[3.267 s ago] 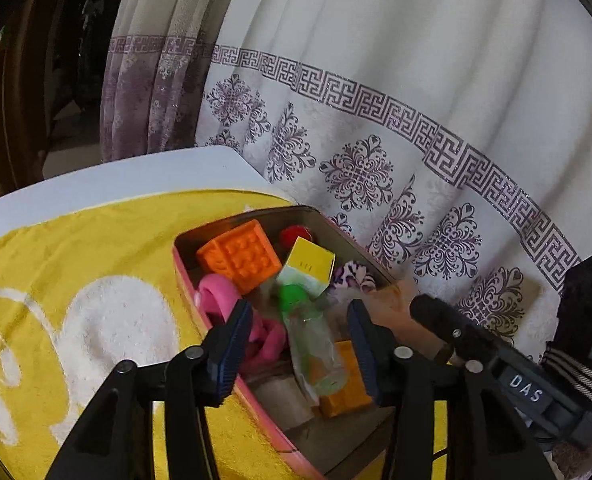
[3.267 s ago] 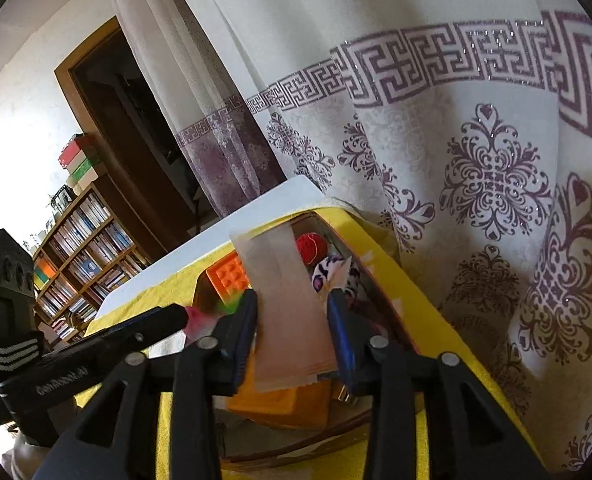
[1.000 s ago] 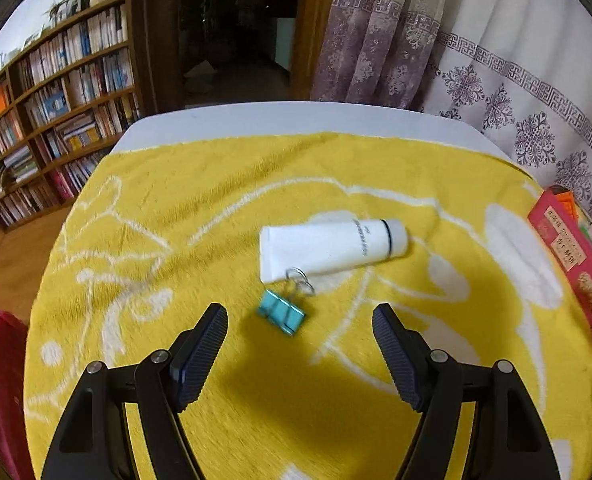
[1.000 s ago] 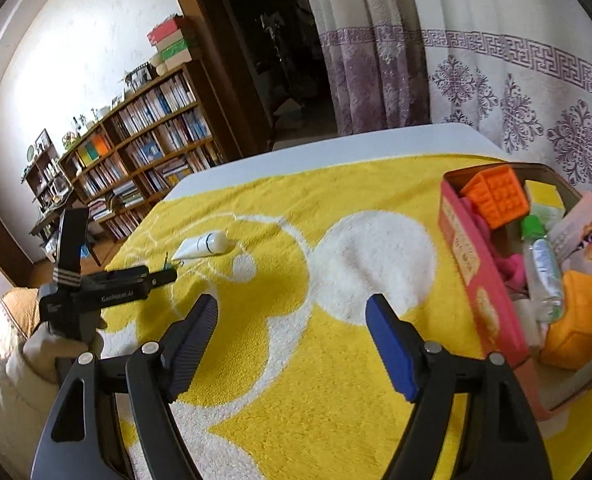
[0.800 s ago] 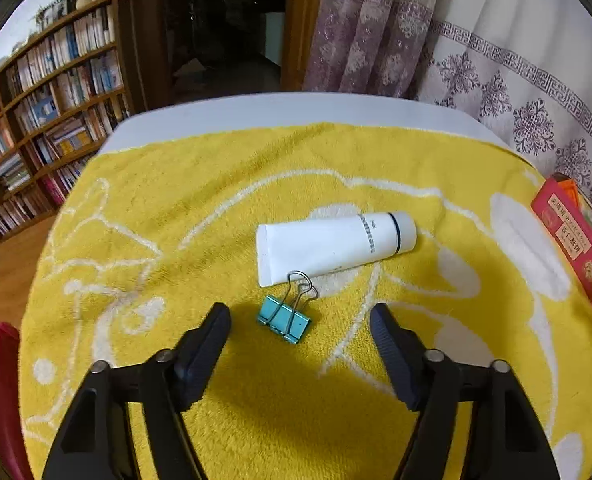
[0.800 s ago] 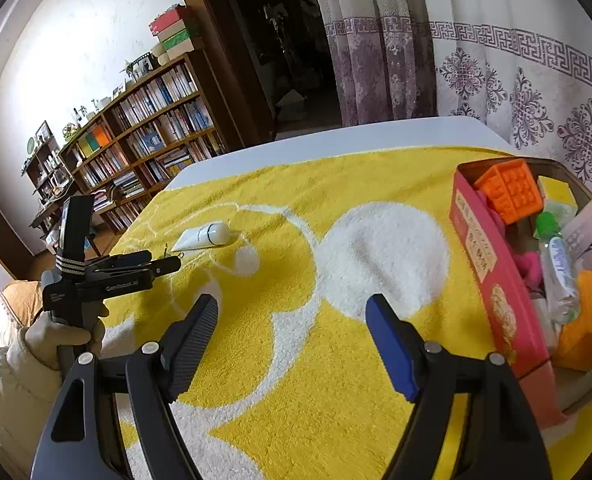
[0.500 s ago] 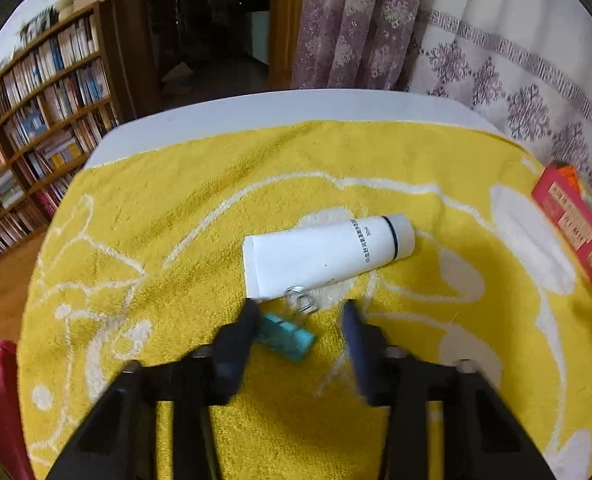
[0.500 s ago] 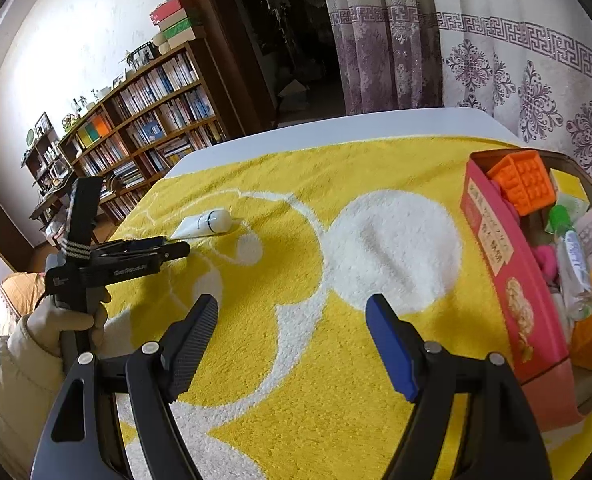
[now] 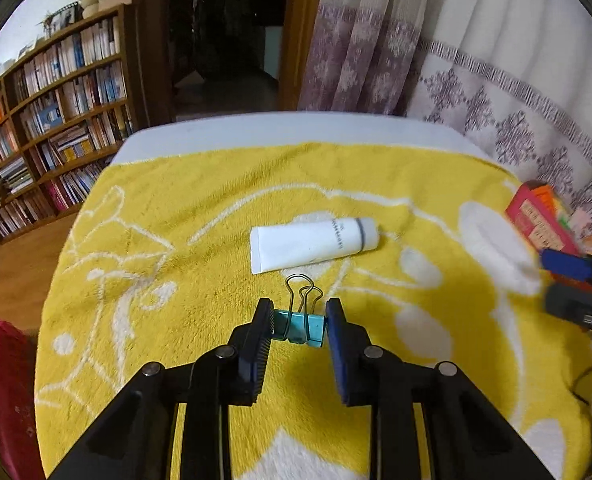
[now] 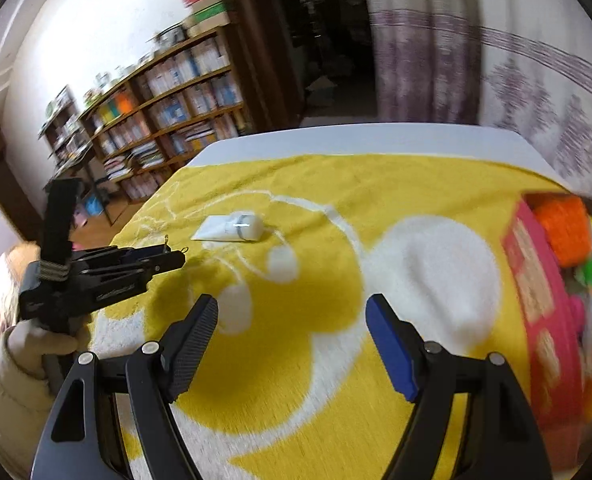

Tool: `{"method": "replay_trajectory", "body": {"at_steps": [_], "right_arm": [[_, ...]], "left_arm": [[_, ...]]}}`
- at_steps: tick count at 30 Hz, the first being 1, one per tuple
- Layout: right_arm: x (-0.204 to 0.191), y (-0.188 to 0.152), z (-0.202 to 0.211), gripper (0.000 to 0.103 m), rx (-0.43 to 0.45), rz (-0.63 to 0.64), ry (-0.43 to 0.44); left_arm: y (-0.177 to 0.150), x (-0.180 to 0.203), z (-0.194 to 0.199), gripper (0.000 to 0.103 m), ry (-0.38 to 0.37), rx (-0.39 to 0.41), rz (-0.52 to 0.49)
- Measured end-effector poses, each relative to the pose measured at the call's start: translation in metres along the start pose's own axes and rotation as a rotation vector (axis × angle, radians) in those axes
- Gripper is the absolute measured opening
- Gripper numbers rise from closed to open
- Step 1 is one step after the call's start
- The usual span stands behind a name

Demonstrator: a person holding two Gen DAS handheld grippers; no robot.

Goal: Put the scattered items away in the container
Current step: 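Grasp the teal binder clip with the left gripper, then grasp the white tube with the right gripper while the left holds the clip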

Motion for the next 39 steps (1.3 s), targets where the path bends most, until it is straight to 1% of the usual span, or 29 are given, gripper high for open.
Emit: {"method": "replay_trajectory", "body": {"at_steps": [2,5,12,14,19,23,26,27,29,30,32,34,35,36,39], "right_arm": [[-0.007,0.005,-0.018,0.080,-0.017,0.023,0.031],[-0.018,0.009,-0.038,0.080,-0.027,0.083,0.049],[-0.032,0.012,-0.094,0.079,-0.093,0.225,0.088],[-0.035,0.014,-0.104,0.079,-0.104,0.250,0.103],[-0.046,0.011,-0.138,0.079,-0.151,0.387,0.133],[-0.048,0.007,-0.155,0.079,-0.181,0.449,0.122],[-0.050,0.008,-0.165,0.077,-0.198,0.482,0.147],[-0.051,0.007,-0.168,0.074,-0.205,0.492,0.155],[-0.055,0.007,-0.171,0.064,-0.220,0.484,0.195],[-0.057,0.007,-0.170,0.052,-0.234,0.473,0.216],[-0.059,0.004,-0.167,0.048,-0.243,0.474,0.219],[-0.061,-0.001,-0.159,0.038,-0.252,0.463,0.232],[-0.062,-0.003,-0.154,0.036,-0.259,0.449,0.238],[-0.061,-0.005,-0.150,0.031,-0.265,0.432,0.239],[-0.061,-0.014,-0.134,0.030,-0.284,0.382,0.233]], "left_arm": [[0.003,0.002,0.010,0.028,-0.013,0.028,0.011],[0.005,0.003,0.013,0.028,-0.016,0.039,0.007],[0.001,-0.008,0.010,0.028,-0.005,0.028,0.058],[0.000,-0.008,0.009,0.028,-0.004,0.026,0.060],[-0.003,-0.005,0.006,0.028,-0.015,0.017,0.052],[-0.002,-0.010,0.005,0.028,-0.009,0.017,0.066],[-0.003,-0.012,0.004,0.028,-0.006,0.011,0.075],[-0.003,-0.011,0.003,0.028,-0.006,0.010,0.075],[-0.004,-0.011,0.002,0.028,-0.006,0.004,0.074],[-0.005,-0.011,0.001,0.028,-0.006,0.002,0.076],[-0.005,-0.012,0.001,0.028,-0.007,-0.001,0.082],[-0.005,-0.012,0.000,0.028,-0.008,-0.002,0.086],[-0.005,-0.012,0.001,0.028,-0.009,-0.002,0.088],[-0.005,-0.012,0.001,0.028,-0.010,-0.002,0.089],[-0.004,-0.011,0.002,0.028,-0.015,0.000,0.092]]}}
Point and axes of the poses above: each gripper's, at about its wrist camera, not at the fingertips, and z roughly against the way its jaws point, x to its right, y to its top, the point moved 6 cm from there along -z, roughly the way its jaws point, and after that the axes turned 13 degrees about x, right-handed, at the moved point
